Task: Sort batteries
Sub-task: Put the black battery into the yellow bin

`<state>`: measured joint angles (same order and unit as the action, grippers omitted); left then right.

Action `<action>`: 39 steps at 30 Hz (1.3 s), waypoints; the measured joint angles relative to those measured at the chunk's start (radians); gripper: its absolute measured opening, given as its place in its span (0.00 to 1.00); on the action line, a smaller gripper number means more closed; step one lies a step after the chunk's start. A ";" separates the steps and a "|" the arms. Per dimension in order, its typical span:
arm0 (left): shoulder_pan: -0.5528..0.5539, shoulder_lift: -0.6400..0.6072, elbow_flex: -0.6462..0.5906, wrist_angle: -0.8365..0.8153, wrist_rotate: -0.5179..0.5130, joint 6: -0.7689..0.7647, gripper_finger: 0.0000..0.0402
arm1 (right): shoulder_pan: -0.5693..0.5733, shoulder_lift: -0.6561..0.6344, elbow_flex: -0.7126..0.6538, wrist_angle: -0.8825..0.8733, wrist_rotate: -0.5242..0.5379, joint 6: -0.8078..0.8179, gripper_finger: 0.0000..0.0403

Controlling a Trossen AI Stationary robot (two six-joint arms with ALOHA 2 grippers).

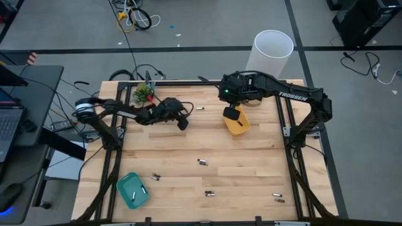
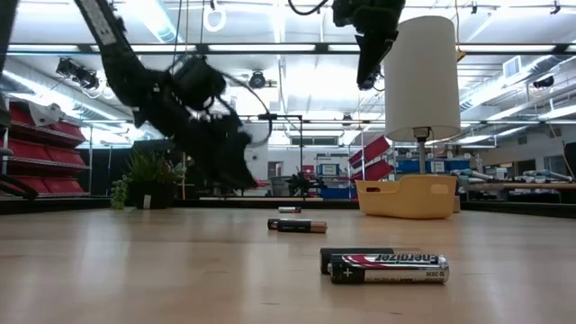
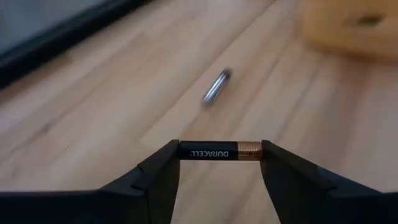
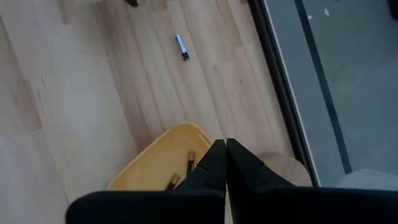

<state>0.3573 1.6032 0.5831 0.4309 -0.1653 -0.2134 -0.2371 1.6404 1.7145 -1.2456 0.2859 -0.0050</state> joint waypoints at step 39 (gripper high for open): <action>-0.090 0.173 0.208 0.353 0.382 0.255 0.55 | 0.447 -0.304 0.000 -0.298 0.257 0.581 0.00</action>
<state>0.2675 1.7767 0.7912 0.7838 0.2170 0.0412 0.2104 1.3366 1.7145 -1.5437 0.5428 0.5759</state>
